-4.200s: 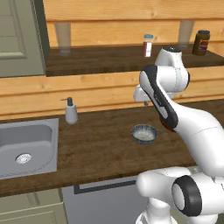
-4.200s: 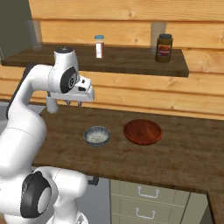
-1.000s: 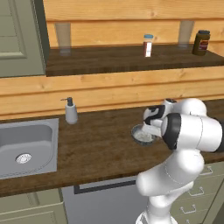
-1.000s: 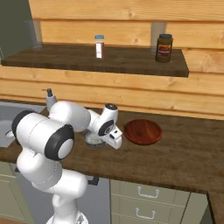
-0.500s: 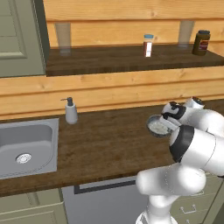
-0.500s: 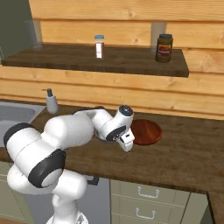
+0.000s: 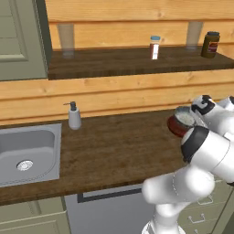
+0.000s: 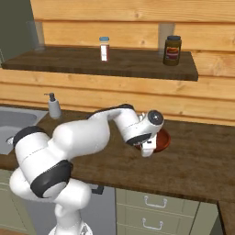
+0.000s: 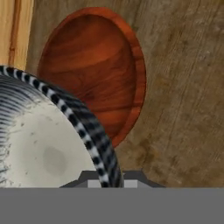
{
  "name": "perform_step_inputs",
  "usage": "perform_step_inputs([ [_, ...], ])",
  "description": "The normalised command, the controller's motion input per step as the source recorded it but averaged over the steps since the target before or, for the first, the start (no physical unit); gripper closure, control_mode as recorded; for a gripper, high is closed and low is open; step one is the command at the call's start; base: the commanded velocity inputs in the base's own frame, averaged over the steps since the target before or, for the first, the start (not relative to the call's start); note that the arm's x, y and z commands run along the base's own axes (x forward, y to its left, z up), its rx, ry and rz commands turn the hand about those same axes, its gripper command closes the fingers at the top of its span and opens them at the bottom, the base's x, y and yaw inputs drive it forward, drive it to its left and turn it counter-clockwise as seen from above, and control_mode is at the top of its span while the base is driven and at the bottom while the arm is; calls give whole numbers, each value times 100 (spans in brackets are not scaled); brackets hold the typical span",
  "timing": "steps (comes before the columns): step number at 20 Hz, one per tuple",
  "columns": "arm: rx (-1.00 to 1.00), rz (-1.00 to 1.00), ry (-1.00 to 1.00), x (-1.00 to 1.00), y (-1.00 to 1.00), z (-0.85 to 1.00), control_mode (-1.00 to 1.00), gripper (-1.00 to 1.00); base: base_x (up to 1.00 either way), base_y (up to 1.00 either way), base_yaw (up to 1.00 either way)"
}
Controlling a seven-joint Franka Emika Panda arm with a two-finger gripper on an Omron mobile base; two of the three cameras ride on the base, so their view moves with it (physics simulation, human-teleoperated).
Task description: Pick up the bowls on the counter and stack them on top of one another in the open cabinet. Place the smaller bowl on top of the larger bowl.
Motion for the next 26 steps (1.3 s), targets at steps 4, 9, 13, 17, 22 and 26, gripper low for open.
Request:
perform_step_inputs([
  [4,10,-1,19,53,-52,-8,-100,100,0,0,0],
  [9,4,0,23,48,-57,-42,-100,100,0,0,0],
  [13,5,0,13,47,-46,-29,-100,100,0,0,0],
  [17,2,-1,2,53,-17,-16,-100,100,0,0,0],
  [22,0,-4,0,56,0,-8,-100,-100,0,0,0],
  [26,-2,-3,0,20,2,-2,-100,-100,0,0,0],
])
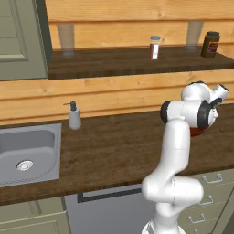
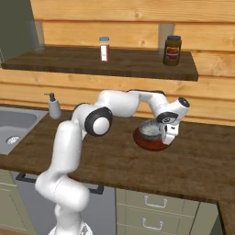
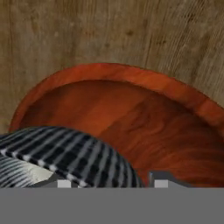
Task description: Pick up the bowls on the counter and stack them on top of one another in the open cabinet. Place the smaller bowl on top of the larger bowl.
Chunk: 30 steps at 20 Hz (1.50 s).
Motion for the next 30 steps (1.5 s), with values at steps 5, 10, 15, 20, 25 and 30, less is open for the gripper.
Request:
perform_step_inputs([
  [5,1,0,-3,-73,-2,29,-100,-100,0,0,0],
  [10,4,1,0,-94,-25,18,-100,-100,0,0,0],
  [15,-4,9,2,-60,3,-37,-100,-100,0,0,0],
  [20,-2,2,-9,11,31,-26,-100,-100,0,0,0],
  [25,-4,0,-9,23,30,-11,-100,-100,0,0,0],
  [30,-11,0,0,2,21,-51,-100,-100,0,0,0],
])
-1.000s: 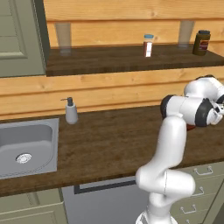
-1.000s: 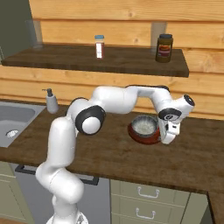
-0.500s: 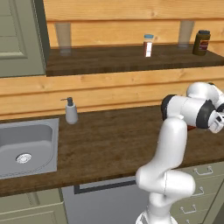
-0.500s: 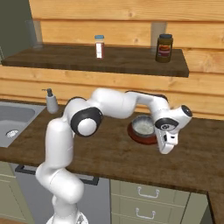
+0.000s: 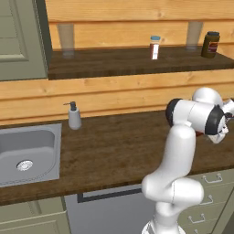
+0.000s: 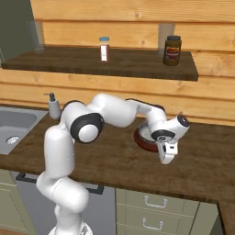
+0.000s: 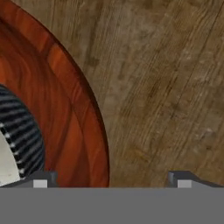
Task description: Pick up the bowls on the counter and stack them on top of one another in the open cabinet. Place the smaller bowl on top of the larger bowl.
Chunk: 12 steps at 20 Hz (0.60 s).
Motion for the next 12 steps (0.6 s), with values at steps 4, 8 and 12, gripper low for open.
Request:
perform_step_inputs([
  [4,-8,0,-4,7,20,-25,-100,-100,0,0,0],
  [8,-4,0,-6,12,16,-6,-100,-100,0,0,0],
  [12,-3,0,-5,7,12,-9,-100,100,0,0,0],
])
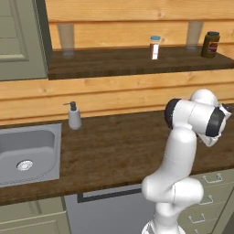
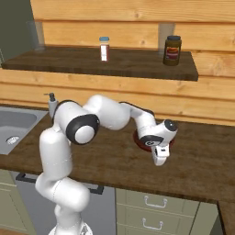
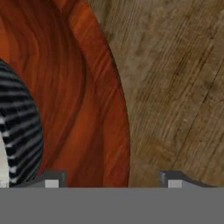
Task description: Pick up the bowls on the counter and stack them on top of one another in the open cabinet. Place the smaller bowl on top of the larger bowl.
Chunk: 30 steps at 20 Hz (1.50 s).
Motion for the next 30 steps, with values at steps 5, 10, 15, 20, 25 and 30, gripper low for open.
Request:
perform_step_inputs([
  [5,-2,0,-3,24,0,-5,-100,100,0,0,0],
  [10,0,-3,-6,-18,5,30,-100,100,0,0,0],
  [15,0,-1,-30,-99,19,100,-100,100,0,0,0],
  [20,0,0,-41,-80,54,100,-100,100,0,0,0],
  [25,0,3,-33,-45,94,100,-100,100,0,0,0],
  [30,0,4,-7,-15,100,100,-100,100,0,0,0],
])
